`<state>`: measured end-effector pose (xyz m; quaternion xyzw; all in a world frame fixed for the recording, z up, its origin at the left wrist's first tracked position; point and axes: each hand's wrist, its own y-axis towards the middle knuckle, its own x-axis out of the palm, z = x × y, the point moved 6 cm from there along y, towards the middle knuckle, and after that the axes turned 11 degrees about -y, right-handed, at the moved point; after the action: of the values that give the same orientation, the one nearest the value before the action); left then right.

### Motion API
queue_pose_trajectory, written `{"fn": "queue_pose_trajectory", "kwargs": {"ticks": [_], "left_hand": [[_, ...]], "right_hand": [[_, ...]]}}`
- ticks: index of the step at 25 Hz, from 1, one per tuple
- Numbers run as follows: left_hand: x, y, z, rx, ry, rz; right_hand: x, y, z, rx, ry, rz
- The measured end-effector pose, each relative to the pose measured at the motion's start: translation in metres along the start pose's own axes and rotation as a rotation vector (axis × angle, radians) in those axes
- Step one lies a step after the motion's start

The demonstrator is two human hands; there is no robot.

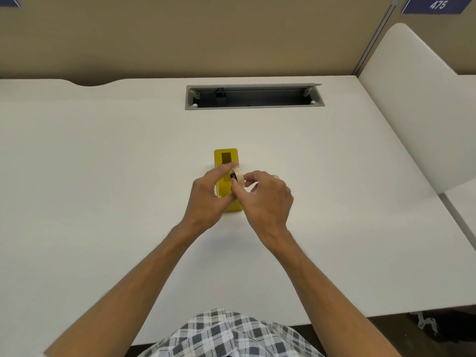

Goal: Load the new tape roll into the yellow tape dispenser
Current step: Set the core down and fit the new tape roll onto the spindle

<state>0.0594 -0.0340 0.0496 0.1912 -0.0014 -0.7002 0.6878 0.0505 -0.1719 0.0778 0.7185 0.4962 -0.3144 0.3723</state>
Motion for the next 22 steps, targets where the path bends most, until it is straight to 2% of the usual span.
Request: {"fn": "queue_pose_trajectory", "kwargs": {"ticks": [10, 15, 19, 22], "left_hand": [[-0.019, 0.003, -0.039, -0.139, 0.109, -0.048], [-0.030, -0.016, -0.074, -0.219, 0.352, -0.044], [-0.036, -0.028, -0.099, -0.209, 0.600, -0.099], [-0.036, -0.035, -0.108, -0.184, 0.694, -0.128]], "right_hand": [[0.031, 0.025, -0.002, 0.026, -0.028, -0.003], [0.042, 0.038, -0.009, 0.004, -0.002, 0.021], [0.054, 0.048, -0.013, -0.012, -0.043, -0.009], [0.062, 0.051, -0.012, -0.009, -0.067, -0.024]]}}
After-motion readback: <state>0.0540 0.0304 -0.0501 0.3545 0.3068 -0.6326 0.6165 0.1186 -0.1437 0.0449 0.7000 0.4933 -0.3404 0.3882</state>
